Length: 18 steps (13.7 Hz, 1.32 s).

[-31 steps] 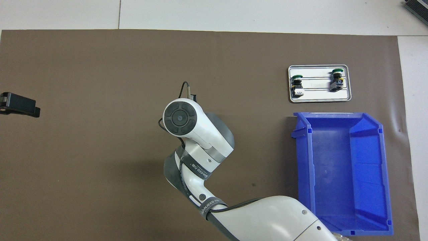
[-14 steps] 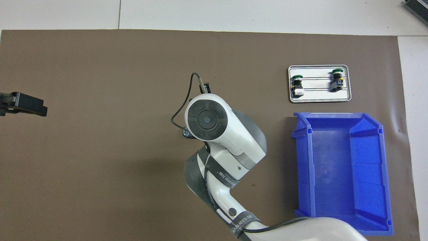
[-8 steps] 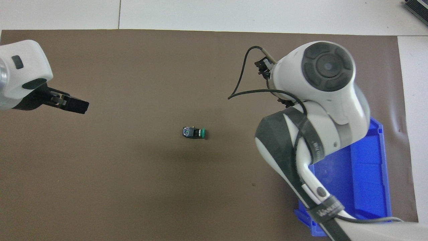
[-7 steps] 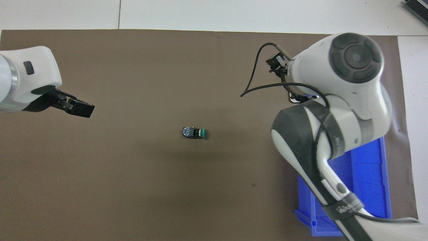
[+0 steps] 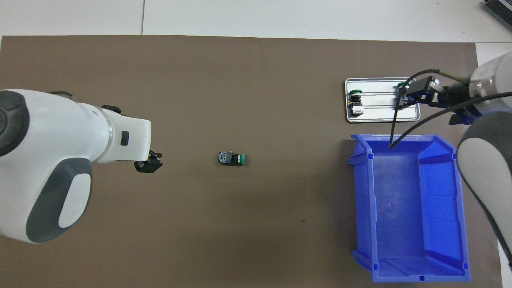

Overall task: Place and press button with both arms
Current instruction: 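Release the button and withdraw the right gripper while the left gripper approaches, then move the left gripper toward the green button on the table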

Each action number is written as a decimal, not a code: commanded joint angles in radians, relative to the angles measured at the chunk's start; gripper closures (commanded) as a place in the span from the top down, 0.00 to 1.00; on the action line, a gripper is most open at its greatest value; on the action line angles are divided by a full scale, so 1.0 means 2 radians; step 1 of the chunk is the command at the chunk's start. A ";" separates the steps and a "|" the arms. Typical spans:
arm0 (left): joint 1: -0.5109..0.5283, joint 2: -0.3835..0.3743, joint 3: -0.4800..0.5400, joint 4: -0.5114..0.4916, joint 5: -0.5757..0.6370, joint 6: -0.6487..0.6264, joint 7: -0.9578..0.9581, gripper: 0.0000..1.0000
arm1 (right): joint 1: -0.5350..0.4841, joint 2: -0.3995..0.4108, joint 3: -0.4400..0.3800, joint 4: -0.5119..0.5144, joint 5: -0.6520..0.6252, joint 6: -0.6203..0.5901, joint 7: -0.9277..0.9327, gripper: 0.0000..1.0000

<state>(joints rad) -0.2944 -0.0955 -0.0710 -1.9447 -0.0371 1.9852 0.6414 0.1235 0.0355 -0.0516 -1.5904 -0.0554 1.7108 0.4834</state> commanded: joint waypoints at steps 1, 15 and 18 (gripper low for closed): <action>-0.037 0.016 0.009 -0.025 -0.005 0.043 0.057 1.00 | -0.034 -0.027 0.001 -0.002 0.008 -0.032 -0.141 1.00; -0.163 0.154 0.009 -0.029 -0.003 0.195 0.078 1.00 | -0.049 -0.022 0.001 0.024 0.015 -0.102 -0.181 1.00; -0.186 0.192 0.011 -0.023 -0.003 0.227 0.067 0.99 | -0.048 -0.019 0.002 0.040 0.015 -0.129 -0.181 1.00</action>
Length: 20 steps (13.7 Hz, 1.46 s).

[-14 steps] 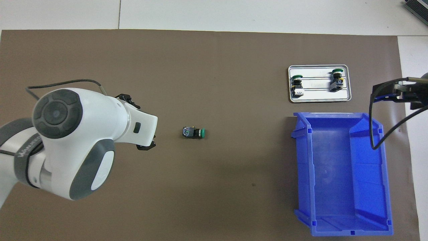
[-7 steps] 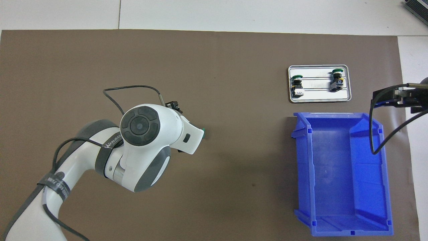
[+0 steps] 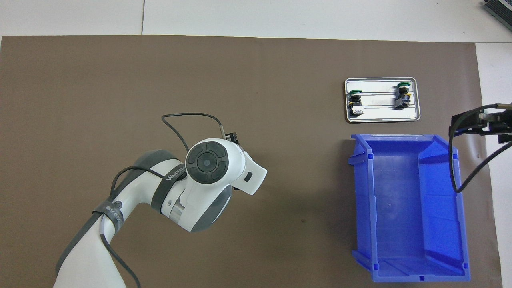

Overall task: Place and press button with both arms
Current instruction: 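Move the left gripper toward the green button on the table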

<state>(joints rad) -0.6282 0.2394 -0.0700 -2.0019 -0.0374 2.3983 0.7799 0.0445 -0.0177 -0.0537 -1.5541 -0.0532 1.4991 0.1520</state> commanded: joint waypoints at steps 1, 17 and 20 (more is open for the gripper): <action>-0.016 0.028 0.010 0.007 -0.003 0.014 -0.002 0.99 | -0.008 0.010 0.004 0.025 0.014 -0.021 -0.015 1.00; -0.005 0.078 0.013 0.055 0.034 0.018 0.003 0.00 | -0.006 0.008 0.004 0.018 0.013 -0.009 -0.015 1.00; -0.003 0.085 0.013 0.083 0.034 -0.018 0.004 0.00 | -0.006 0.008 0.004 0.017 0.014 -0.007 -0.014 1.00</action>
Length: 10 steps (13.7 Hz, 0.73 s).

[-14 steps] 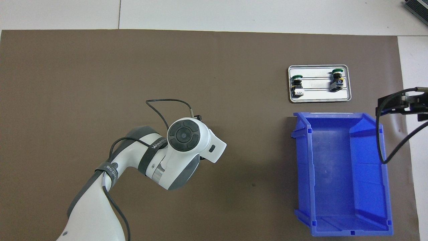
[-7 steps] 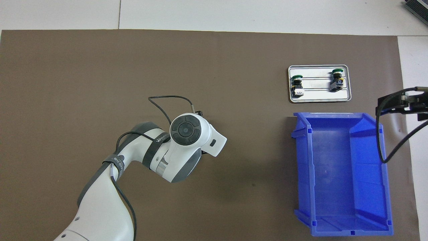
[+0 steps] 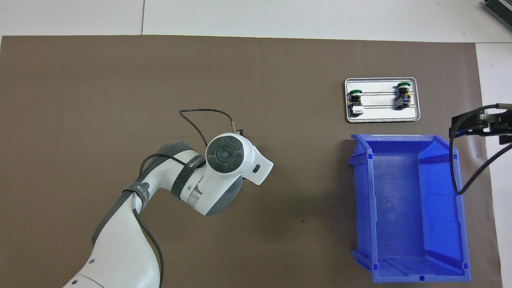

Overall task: Place and press button with both arms
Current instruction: 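Move the left gripper toward the green button on the table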

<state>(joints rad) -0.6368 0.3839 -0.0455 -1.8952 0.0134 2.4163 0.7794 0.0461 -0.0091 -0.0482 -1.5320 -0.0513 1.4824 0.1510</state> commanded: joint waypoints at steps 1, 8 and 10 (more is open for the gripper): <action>0.002 0.013 0.001 0.032 0.006 -0.029 0.005 0.00 | -0.008 0.001 0.001 0.001 0.013 0.001 -0.013 1.00; 0.064 -0.002 -0.003 0.031 -0.225 -0.026 0.134 0.00 | -0.010 -0.019 0.000 -0.038 0.013 0.010 -0.013 1.00; 0.084 -0.020 -0.003 0.012 -0.333 -0.026 0.208 0.00 | -0.004 -0.024 -0.002 -0.040 0.013 0.013 -0.013 1.00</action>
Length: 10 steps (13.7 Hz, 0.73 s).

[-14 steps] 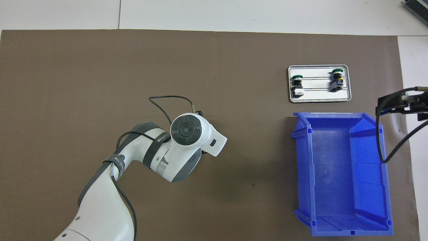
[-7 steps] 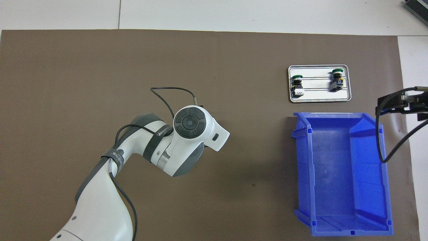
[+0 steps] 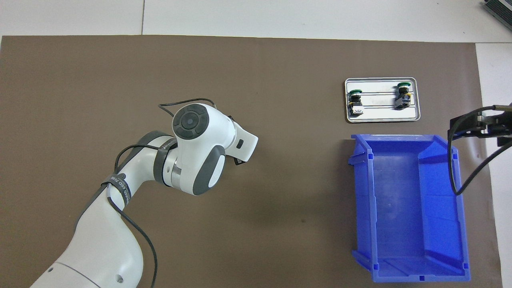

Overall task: Place and press button with both arms
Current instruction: 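Move the left gripper toward the green button on the table, then grasp the green button with the left gripper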

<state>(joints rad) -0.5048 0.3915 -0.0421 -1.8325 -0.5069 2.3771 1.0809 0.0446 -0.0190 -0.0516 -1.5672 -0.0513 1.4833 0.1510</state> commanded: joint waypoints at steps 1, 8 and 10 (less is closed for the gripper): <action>0.029 -0.028 -0.004 -0.027 -0.122 -0.007 0.100 0.00 | -0.002 -0.018 0.000 -0.022 0.013 0.015 -0.013 1.00; 0.068 -0.056 -0.006 -0.089 -0.365 -0.015 0.296 0.00 | -0.005 -0.018 -0.003 -0.024 0.011 0.017 -0.013 1.00; 0.071 -0.059 -0.006 -0.098 -0.427 -0.023 0.332 0.00 | -0.004 -0.020 -0.003 -0.027 0.003 0.017 -0.012 1.00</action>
<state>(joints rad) -0.3850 0.3140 -0.0436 -1.9764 -1.2623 2.3550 1.6623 0.0454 -0.0285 -0.0588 -1.5805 -0.0512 1.4924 0.1510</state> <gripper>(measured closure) 0.590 0.000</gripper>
